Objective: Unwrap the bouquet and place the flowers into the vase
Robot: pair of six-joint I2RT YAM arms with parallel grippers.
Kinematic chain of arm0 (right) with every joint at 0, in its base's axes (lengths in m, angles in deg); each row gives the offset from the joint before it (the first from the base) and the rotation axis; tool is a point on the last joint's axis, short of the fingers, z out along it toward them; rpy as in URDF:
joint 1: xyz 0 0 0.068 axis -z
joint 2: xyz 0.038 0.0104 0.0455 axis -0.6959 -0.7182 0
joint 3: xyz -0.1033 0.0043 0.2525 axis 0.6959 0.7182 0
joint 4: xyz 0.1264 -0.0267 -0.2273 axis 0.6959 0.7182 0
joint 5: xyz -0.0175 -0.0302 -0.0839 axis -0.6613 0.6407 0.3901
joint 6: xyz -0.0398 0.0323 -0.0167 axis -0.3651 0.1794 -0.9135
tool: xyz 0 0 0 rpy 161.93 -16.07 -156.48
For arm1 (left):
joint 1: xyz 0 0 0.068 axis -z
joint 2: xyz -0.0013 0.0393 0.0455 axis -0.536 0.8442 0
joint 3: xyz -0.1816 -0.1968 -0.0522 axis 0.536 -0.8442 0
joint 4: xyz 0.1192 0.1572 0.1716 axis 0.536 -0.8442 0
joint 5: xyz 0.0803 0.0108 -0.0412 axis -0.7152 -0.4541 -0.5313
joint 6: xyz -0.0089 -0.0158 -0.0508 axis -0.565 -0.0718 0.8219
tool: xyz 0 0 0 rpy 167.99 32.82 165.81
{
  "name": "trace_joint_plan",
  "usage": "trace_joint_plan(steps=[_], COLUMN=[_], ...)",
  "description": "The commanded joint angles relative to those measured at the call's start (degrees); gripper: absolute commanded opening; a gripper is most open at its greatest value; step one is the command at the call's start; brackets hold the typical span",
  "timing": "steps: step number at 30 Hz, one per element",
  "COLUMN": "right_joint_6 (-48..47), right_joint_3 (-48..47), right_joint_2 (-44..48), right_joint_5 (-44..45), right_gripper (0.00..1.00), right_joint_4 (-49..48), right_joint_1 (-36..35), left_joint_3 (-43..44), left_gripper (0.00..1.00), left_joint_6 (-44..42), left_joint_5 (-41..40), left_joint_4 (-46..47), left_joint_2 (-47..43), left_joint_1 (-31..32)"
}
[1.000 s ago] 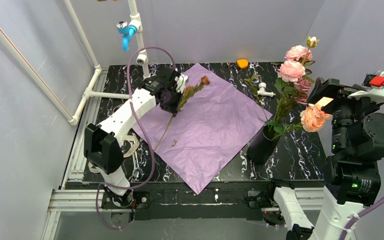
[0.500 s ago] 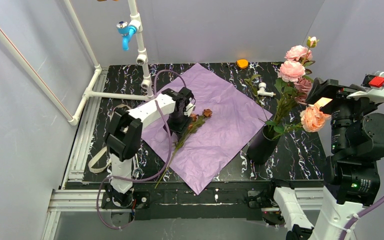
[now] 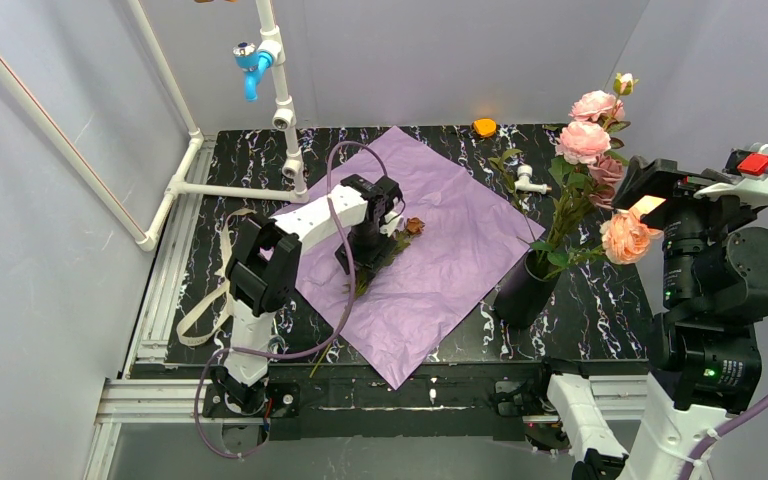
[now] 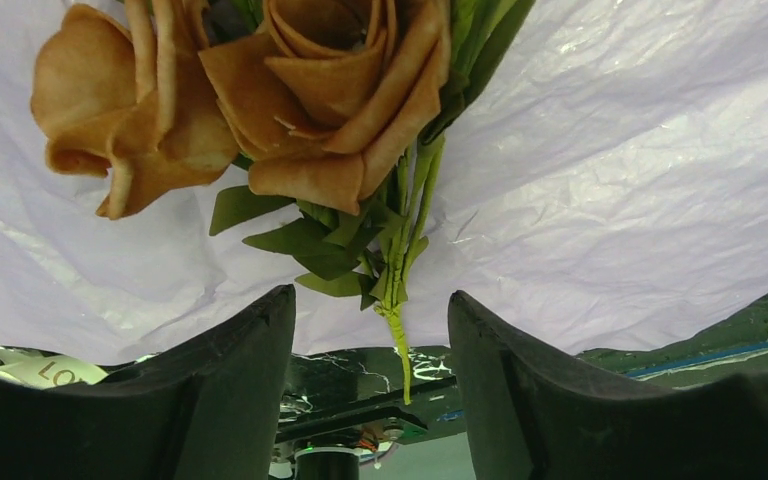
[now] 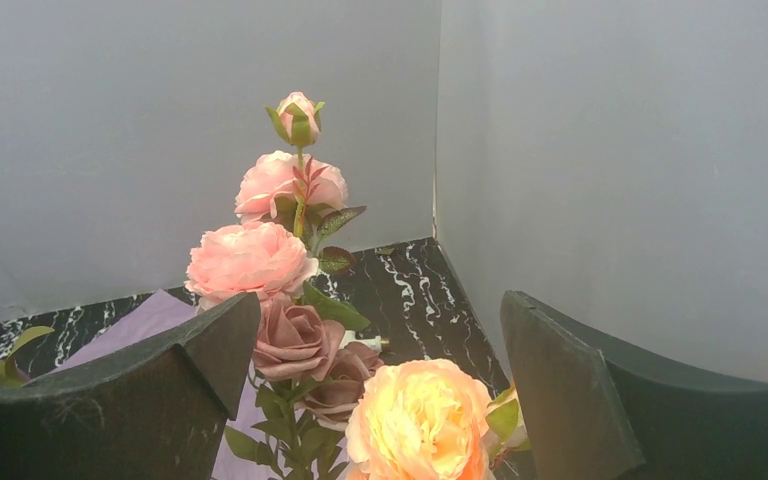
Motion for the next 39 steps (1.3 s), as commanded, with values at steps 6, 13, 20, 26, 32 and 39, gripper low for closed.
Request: trace_joint_plan(steps=[6,13,20,26,32,39], right_joint_6=[-0.4,-0.8,-1.0,-1.0,-0.8,-0.7], right_joint_3=[-1.2,-2.1,-2.5,-2.2,-2.0,-2.3], right_joint_2=[-0.4,-1.4,-1.6,-1.2,-0.8,-0.1], right_joint_5=[0.8,0.7,0.8,0.8,0.6,0.4], right_gripper=[1.0,1.0,1.0,1.0,1.0,1.0], right_joint_4=[-1.5,-1.2,-0.9,-0.8,-1.1,-1.1], right_joint_1=[0.2,0.3,0.3,0.3,0.3,0.3], left_joint_3=[2.5,7.0,8.3,9.4,10.6,14.2], left_gripper=[0.59,0.46,0.34,0.23,0.0,0.0], left_joint_6=[1.2,1.8,2.2,2.0,1.2,1.1], left_joint_5=[1.0,1.6,1.1,1.2,0.9,1.2], left_joint_4=[-2.5,-2.2,-1.4,-1.0,-1.1,-0.2], left_joint_2=[-0.9,5.6,8.5,7.8,5.9,-3.2], left_joint_1=[0.0,0.1,0.0,0.0,-0.6,-1.8])
